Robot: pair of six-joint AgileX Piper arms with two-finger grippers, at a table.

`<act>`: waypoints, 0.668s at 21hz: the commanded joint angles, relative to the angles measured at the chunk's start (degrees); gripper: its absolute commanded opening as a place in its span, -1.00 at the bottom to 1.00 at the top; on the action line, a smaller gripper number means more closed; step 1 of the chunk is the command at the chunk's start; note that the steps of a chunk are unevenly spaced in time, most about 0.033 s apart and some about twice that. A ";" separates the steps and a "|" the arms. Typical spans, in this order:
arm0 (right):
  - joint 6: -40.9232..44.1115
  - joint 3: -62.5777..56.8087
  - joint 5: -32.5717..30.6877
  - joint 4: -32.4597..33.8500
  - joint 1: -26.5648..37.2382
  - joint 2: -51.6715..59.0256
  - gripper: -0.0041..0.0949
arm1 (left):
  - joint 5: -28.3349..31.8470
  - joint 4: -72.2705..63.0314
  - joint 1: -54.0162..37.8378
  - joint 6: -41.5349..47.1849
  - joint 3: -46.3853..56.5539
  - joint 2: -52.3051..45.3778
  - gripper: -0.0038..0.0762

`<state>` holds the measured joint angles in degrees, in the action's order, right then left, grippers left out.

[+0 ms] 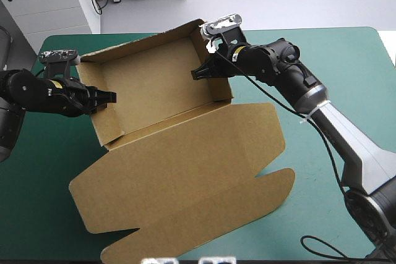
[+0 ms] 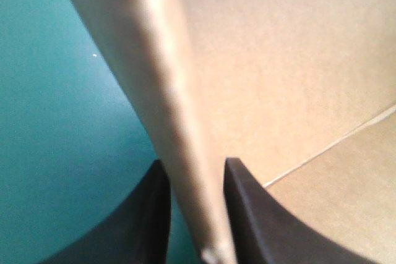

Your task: Fold the box

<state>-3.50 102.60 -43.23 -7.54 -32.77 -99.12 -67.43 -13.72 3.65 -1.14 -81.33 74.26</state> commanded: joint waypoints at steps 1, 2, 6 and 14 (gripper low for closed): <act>1.57 2.23 1.05 -1.33 -1.10 2.85 -0.93 | 6.14 -2.21 1.03 1.14 -1.32 -1.00 -0.76; 1.93 2.23 0.78 -0.68 -1.10 2.85 -0.93 | 6.69 -2.21 1.03 1.64 -1.32 -0.87 -0.86; 2.86 2.23 -1.27 0.09 -1.10 2.85 -0.93 | 12.21 -2.21 1.12 6.87 -1.32 -0.77 -0.92; 10.12 2.23 -12.75 16.39 -0.99 2.85 -0.94 | 13.42 -1.95 1.39 4.32 -1.32 1.97 -0.92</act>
<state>5.03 103.29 -50.78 2.62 -33.57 -99.07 -61.37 -12.70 4.54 4.66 -80.46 77.72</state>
